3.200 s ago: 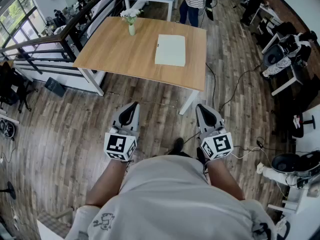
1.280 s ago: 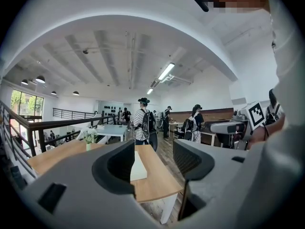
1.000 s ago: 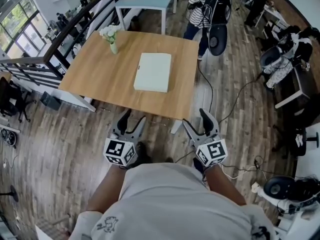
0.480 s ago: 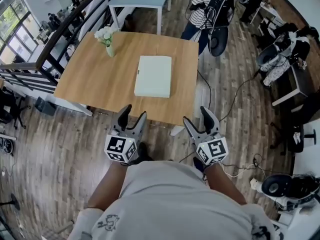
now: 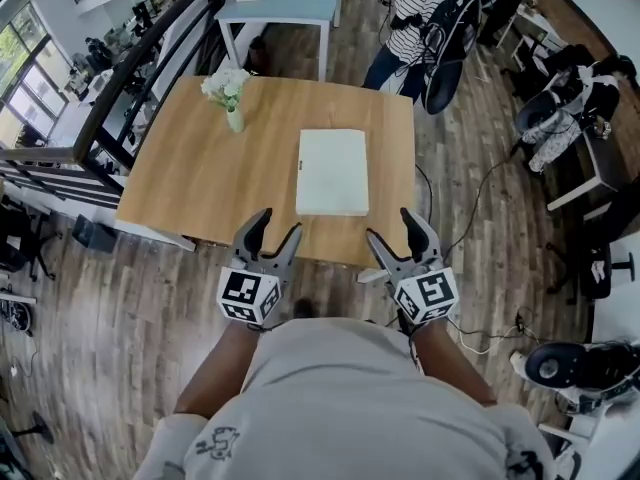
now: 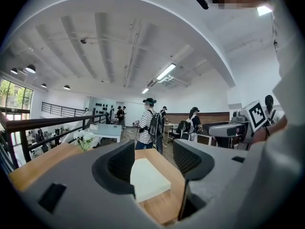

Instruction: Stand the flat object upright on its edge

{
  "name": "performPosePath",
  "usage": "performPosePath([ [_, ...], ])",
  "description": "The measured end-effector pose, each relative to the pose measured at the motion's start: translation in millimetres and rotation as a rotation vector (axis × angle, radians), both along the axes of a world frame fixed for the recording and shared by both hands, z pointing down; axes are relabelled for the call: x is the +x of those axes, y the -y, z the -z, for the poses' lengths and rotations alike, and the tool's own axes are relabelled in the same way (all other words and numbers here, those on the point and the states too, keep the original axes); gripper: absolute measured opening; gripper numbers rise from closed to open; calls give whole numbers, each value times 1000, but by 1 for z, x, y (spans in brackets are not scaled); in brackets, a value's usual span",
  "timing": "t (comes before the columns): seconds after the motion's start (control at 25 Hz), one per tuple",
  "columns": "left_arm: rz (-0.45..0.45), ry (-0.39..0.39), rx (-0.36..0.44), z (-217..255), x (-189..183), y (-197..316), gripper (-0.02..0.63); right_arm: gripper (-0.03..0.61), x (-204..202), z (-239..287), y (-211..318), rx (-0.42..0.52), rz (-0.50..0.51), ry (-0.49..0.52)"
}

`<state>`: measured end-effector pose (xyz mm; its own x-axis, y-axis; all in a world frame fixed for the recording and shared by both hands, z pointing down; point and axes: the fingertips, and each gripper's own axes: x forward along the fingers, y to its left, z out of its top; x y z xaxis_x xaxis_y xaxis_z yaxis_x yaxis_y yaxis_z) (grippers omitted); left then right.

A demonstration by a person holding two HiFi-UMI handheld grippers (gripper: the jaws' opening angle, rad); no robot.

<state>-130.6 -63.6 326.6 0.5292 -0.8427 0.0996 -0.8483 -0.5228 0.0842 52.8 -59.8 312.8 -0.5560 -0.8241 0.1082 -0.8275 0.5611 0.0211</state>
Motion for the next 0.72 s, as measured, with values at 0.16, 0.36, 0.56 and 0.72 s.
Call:
performPosePath([
  [0.16, -20, 4, -11, -6, -22, 12, 241, 333, -19, -7, 7, -24, -29, 5],
  [0.36, -37, -4, -17, -8, -36, 19, 242, 336, -35, -14, 8, -49, -41, -10],
  [0.56, -43, -7, -29, -16, -40, 29, 241, 344, -39, -21, 19, -66, -40, -3],
  [0.72, -36, -2, -47, -23, -42, 37, 241, 344, -36, -30, 34, -92, -46, 10],
])
